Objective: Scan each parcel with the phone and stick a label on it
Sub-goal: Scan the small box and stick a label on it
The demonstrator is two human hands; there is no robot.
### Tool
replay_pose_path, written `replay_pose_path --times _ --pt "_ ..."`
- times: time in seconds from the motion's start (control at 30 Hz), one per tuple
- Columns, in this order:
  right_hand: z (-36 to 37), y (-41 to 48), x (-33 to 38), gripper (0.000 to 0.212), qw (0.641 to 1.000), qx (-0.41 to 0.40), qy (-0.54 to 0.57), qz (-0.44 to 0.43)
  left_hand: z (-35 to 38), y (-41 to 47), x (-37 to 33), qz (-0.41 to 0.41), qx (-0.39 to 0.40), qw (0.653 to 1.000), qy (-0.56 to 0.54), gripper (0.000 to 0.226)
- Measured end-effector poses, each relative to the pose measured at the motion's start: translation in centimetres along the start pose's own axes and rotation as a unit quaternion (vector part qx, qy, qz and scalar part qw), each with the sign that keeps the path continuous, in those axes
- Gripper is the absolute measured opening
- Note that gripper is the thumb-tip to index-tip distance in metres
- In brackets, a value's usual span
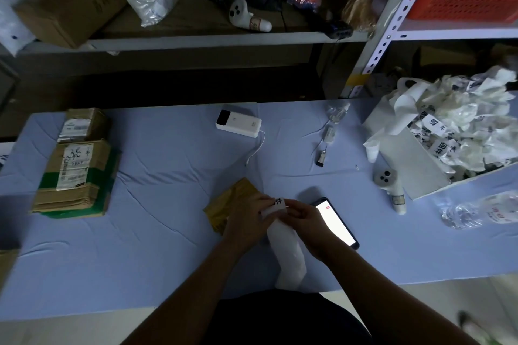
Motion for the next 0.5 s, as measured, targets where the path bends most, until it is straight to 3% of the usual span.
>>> replay_pose_path --times 0.1,0.2,0.4,0.5 --pt "0.0 0.1 1.0 0.027 0.999 -0.005 -0.041 -0.027 -0.5 0.7 -0.8 0.060 -0.013 0.996 0.064 0.049" --pt "0.1 0.3 1.7 0.028 0.995 0.007 -0.088 -0.052 -0.9 1.1 -1.2 0.081 -0.022 0.995 0.060 0.048" --pt "0.7 0.3 2.6 0.044 0.981 0.037 -0.169 -0.088 -1.3 0.8 -0.8 0.008 -0.046 0.998 -0.034 0.021" --pt "0.7 0.5 2.5 0.052 0.974 0.036 -0.206 -0.091 -1.5 0.6 -0.6 -0.008 -0.040 0.999 -0.014 0.016"
Point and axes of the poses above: each hand's wrist, its own y-axis towards the middle knuckle, its own z-axis out of the palm, x = y × z, the point moved 3 cm from there along y, towards the middle knuckle, and after that the axes turned 8 degrees about y, right-handed, at the moved point
